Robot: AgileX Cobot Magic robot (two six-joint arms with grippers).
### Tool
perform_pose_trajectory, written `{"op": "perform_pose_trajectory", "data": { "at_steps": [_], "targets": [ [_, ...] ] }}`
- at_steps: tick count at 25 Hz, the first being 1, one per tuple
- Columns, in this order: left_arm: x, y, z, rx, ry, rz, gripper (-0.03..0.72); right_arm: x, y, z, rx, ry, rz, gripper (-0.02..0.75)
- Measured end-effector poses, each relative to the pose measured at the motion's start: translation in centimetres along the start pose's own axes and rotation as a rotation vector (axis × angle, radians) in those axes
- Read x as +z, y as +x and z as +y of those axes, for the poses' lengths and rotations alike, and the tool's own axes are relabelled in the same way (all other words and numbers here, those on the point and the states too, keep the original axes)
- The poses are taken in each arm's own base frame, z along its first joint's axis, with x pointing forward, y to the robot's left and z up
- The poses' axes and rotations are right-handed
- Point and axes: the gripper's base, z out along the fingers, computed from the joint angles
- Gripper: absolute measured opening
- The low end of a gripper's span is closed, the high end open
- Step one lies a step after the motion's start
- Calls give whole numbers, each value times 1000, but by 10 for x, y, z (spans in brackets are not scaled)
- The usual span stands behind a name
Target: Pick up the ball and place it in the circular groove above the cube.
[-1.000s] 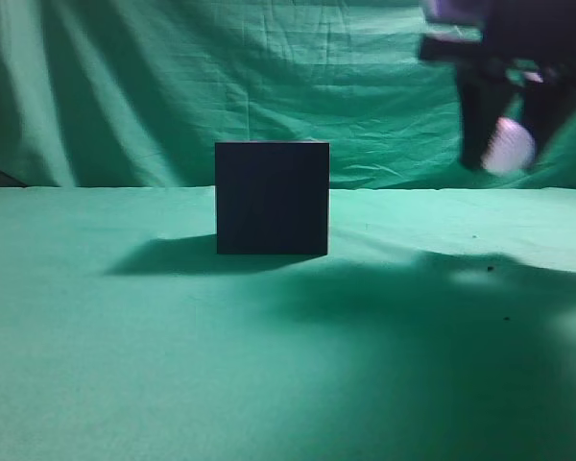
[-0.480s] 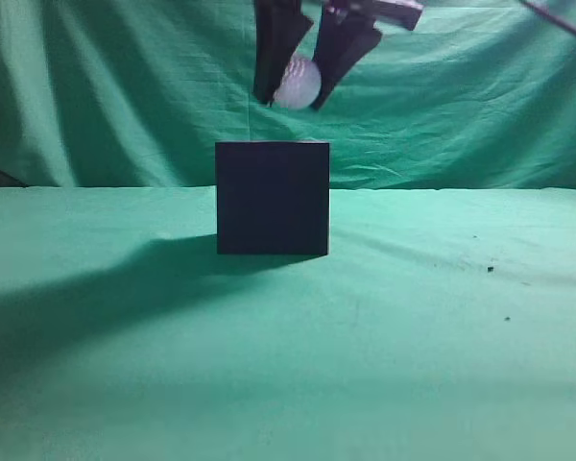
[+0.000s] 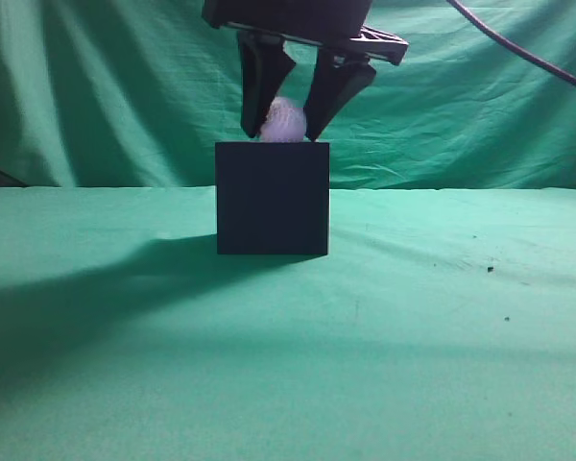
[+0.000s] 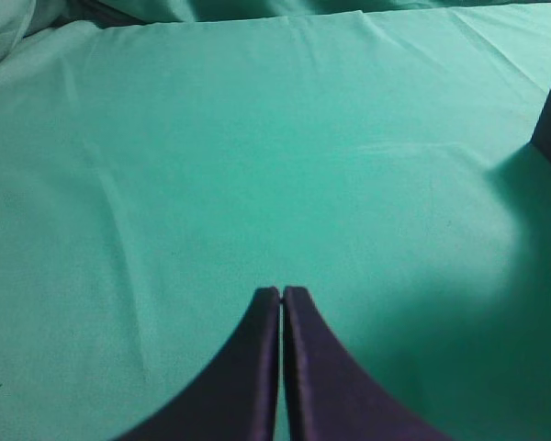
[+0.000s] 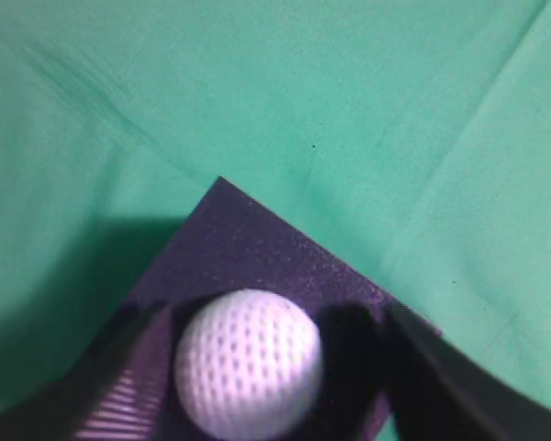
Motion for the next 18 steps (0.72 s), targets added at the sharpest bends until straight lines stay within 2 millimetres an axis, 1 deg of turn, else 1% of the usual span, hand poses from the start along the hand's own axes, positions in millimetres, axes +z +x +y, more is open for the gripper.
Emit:
{"op": "perform_pose_trajectory", "data": {
  "at_steps": [4, 5, 7, 10, 11, 12, 13, 14, 16, 17, 18],
  "targets": [
    [0, 0, 0, 0, 0, 0, 0, -3, -3, 0, -33, -1, 0, 597],
    [0, 0, 0, 0, 0, 0, 0, -6, -6, 1, -36, -2, 2, 625],
    [0, 0, 0, 0, 0, 0, 0, -14, -13, 2, -41, -6, 9, 625],
    [0, 0, 0, 0, 0, 0, 0, -34, -28, 4, -48, -15, 36, 625],
    [0, 0, 0, 0, 0, 0, 0, -45, -33, 5, -44, -18, 47, 533],
    [0, 0, 0, 0, 0, 0, 0, -57, -38, 5, -43, -20, 47, 469],
    [0, 0, 0, 0, 0, 0, 0, -70, -42, 6, -44, -23, 52, 380],
    [0, 0, 0, 0, 0, 0, 0, -80, -44, 7, -44, -25, 58, 281],
    [0, 0, 0, 0, 0, 0, 0, -105, -47, 9, -46, -25, 35, 115],
    [0, 0, 0, 0, 0, 0, 0, -117, -46, 9, -49, -25, 28, 68],
    [0, 0, 0, 0, 0, 0, 0, -127, -45, 10, -49, -23, 23, 40]
  ]
}}
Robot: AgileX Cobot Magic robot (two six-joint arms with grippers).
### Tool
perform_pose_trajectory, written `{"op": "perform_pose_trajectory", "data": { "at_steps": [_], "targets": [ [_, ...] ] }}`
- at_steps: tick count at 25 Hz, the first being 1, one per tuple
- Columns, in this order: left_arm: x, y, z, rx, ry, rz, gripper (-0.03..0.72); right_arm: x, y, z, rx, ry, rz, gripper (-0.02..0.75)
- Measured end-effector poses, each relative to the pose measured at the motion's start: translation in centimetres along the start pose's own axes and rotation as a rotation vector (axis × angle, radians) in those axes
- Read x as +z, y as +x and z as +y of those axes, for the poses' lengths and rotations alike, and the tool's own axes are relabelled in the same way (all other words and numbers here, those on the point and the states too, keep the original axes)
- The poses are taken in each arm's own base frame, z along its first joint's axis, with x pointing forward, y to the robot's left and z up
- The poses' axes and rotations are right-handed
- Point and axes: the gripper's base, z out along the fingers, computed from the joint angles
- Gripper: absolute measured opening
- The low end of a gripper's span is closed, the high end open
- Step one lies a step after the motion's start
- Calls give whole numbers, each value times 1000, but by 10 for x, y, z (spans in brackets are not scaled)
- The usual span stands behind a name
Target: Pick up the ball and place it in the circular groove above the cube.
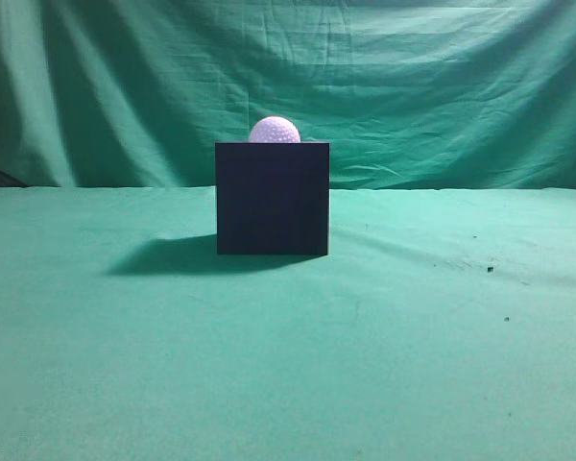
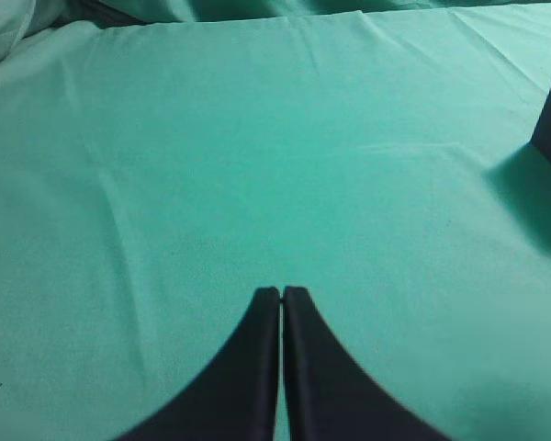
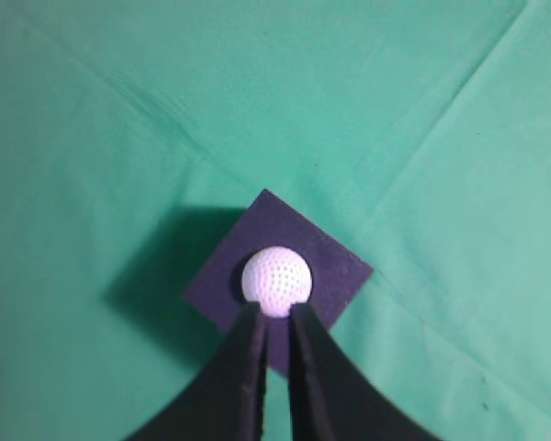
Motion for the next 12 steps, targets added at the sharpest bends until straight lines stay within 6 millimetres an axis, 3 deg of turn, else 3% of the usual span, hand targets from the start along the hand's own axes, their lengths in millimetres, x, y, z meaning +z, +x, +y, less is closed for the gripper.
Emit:
{"op": "perform_pose_trajectory", "data": {
  "at_steps": [1, 7, 12],
  "targets": [
    [0, 0, 0, 0, 0, 0, 0, -13, 2, 1, 3, 1, -9, 0],
    [0, 0, 0, 0, 0, 0, 0, -92, 25, 8, 53, -2, -84, 0],
    [0, 0, 0, 0, 0, 0, 0, -137, 78, 13, 83, -2, -118, 0]
  ]
}}
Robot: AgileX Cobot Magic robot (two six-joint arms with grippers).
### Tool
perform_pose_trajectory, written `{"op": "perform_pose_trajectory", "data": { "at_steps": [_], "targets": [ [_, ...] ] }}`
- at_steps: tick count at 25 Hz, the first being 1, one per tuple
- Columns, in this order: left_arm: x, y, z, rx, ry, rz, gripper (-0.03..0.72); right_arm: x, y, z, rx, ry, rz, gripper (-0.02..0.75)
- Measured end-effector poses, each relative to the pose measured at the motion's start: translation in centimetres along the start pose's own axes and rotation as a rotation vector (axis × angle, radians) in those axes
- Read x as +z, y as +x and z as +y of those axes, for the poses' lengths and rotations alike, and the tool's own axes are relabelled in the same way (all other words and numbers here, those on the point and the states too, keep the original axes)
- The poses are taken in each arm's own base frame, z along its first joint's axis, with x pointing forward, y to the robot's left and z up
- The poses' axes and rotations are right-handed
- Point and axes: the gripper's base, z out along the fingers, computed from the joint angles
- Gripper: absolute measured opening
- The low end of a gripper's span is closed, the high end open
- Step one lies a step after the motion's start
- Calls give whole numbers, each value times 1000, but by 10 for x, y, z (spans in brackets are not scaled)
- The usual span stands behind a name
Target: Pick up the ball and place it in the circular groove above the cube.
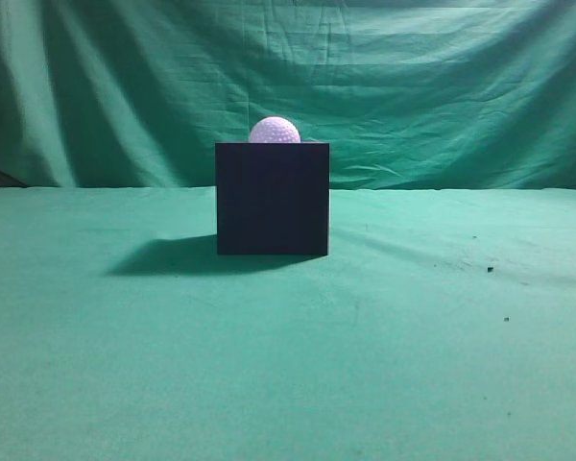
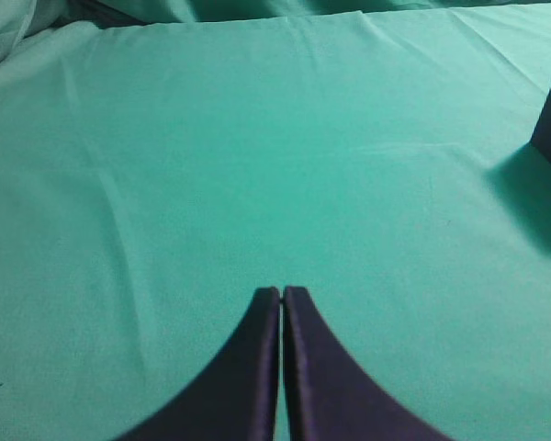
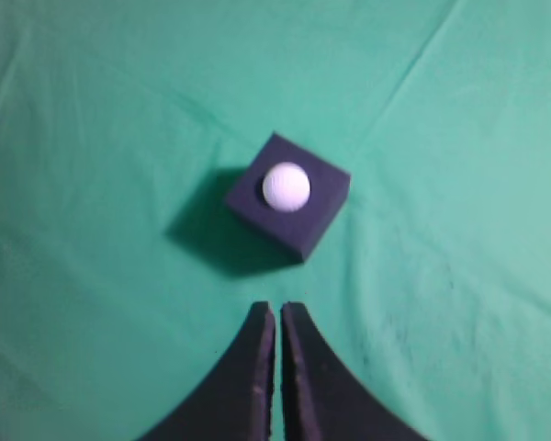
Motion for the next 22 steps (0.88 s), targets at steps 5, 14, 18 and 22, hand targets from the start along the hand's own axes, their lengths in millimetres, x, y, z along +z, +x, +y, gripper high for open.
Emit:
{"op": "perform_pose_trajectory", "data": {
  "at_steps": [5, 14, 18, 22],
  "targets": [
    [0, 0, 0, 0, 0, 0, 0, -25, 61, -2, 19, -3, -75, 0],
    [0, 0, 0, 0, 0, 0, 0, -51, 161, -4, 28, -40, -291, 0],
    [0, 0, 0, 0, 0, 0, 0, -68, 185, -4, 18, -52, -367, 0],
    [0, 0, 0, 0, 0, 0, 0, -73, 197, -6, -49, -18, -401, 0]
  ]
}}
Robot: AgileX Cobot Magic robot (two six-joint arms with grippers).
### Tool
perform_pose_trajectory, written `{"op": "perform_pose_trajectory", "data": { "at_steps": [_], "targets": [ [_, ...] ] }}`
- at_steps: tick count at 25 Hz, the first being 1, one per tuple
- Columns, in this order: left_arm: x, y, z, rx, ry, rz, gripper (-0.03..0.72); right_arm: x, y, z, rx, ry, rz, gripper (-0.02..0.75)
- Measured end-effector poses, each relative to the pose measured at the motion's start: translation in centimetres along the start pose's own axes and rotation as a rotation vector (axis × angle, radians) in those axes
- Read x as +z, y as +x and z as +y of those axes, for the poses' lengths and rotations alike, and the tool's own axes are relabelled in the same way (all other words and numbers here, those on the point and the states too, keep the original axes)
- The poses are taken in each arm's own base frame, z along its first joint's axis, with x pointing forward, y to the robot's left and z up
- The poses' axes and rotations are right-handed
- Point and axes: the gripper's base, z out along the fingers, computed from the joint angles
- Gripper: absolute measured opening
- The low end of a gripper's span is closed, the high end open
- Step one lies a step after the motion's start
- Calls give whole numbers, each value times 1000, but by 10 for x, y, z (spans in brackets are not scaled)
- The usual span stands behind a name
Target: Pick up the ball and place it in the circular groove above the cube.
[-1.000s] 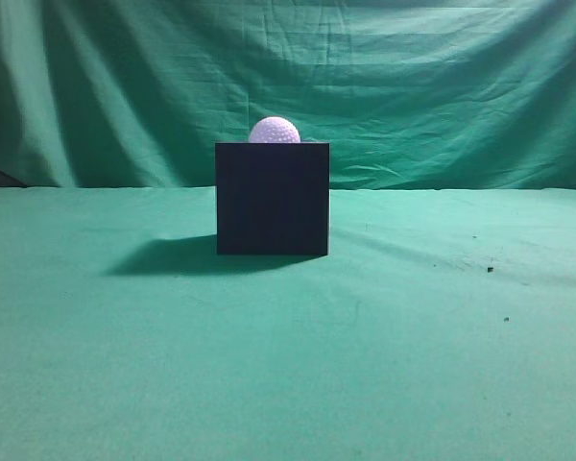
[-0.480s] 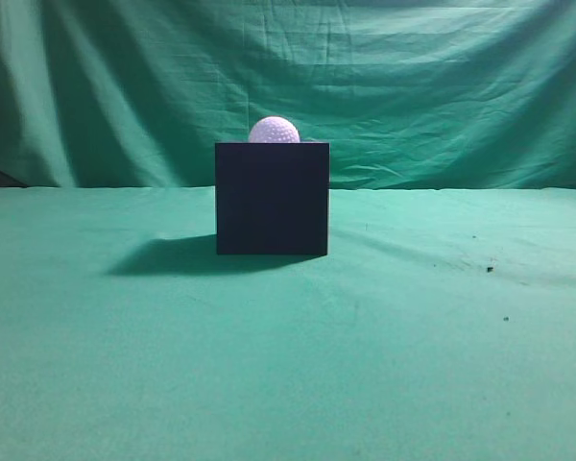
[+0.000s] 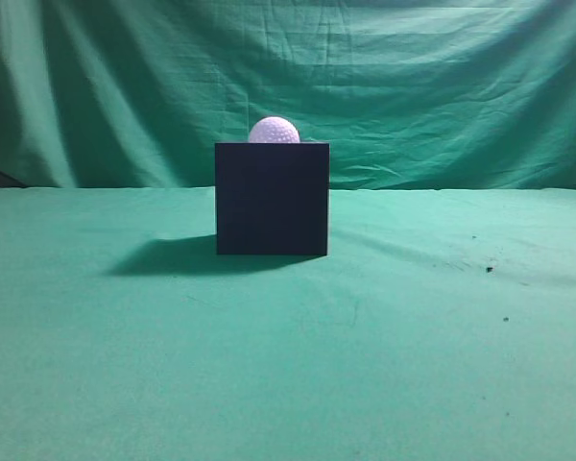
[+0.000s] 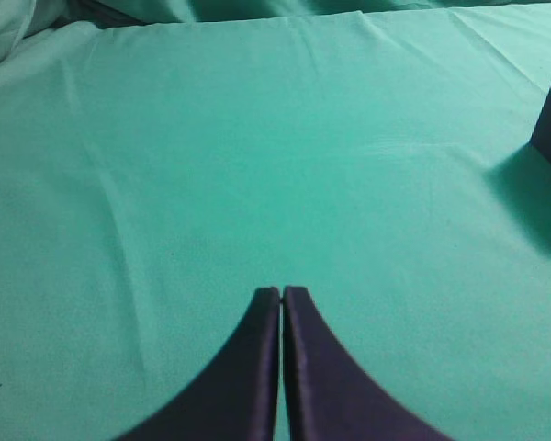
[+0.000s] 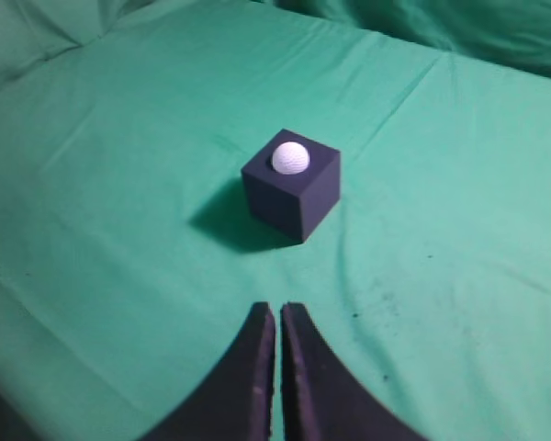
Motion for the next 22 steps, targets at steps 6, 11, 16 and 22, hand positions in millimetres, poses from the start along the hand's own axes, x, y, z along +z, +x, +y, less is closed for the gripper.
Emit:
{"op": "perform_pose_trajectory", "data": {
  "at_steps": [6, 11, 16, 22],
  "targets": [
    [0, 0, 0, 0, 0, 0, 0, 22, 20, -10, -74, 88, -54, 0],
    [0, 0, 0, 0, 0, 0, 0, 41, 55, -21, -50, 198, -209, 0],
    [0, 0, 0, 0, 0, 0, 0, 59, 107, -32, 10, 367, -287, 48],
    [0, 0, 0, 0, 0, 0, 0, 84, 157, -43, 102, 501, -345, 48]
  ]
}}
